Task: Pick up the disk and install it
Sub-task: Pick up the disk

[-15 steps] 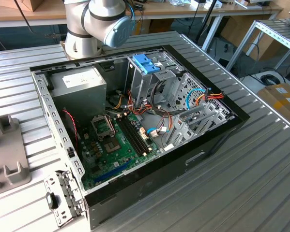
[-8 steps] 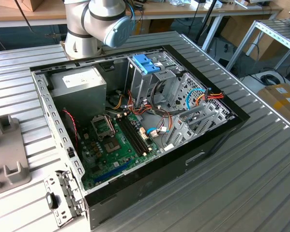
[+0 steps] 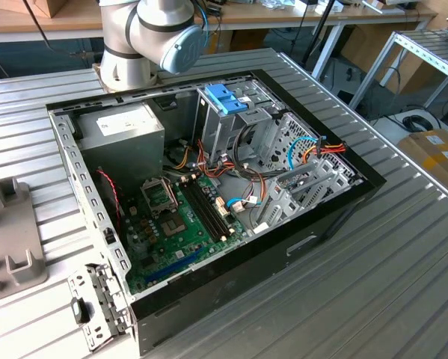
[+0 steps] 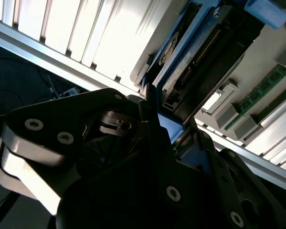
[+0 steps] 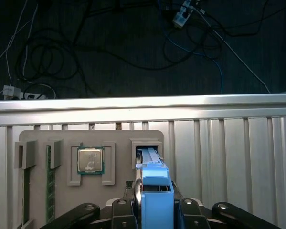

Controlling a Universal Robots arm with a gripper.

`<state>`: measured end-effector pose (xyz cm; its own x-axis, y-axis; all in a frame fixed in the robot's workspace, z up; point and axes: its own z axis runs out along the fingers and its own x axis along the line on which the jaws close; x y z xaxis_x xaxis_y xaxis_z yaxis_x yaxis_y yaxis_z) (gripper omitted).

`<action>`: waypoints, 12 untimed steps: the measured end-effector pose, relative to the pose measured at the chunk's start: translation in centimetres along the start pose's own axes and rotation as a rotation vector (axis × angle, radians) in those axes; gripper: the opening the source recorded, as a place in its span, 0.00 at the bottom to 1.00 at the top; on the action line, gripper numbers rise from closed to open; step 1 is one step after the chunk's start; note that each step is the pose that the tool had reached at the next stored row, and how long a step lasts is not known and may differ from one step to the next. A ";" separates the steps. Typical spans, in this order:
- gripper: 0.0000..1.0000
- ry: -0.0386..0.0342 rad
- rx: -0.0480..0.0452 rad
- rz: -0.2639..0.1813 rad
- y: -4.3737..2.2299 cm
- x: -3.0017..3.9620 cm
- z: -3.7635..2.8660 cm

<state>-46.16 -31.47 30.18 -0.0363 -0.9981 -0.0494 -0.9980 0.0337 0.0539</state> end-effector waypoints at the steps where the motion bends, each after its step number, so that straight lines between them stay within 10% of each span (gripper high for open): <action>1: 0.37 0.0000 -0.0001 0.000 0.00 0.00 -0.02; 12: 0.37 0.0002 -0.0003 0.000 0.02 -0.02 -0.39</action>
<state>-46.16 -31.47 30.57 -0.0363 -0.9981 -0.0492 -0.9980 0.0337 0.0542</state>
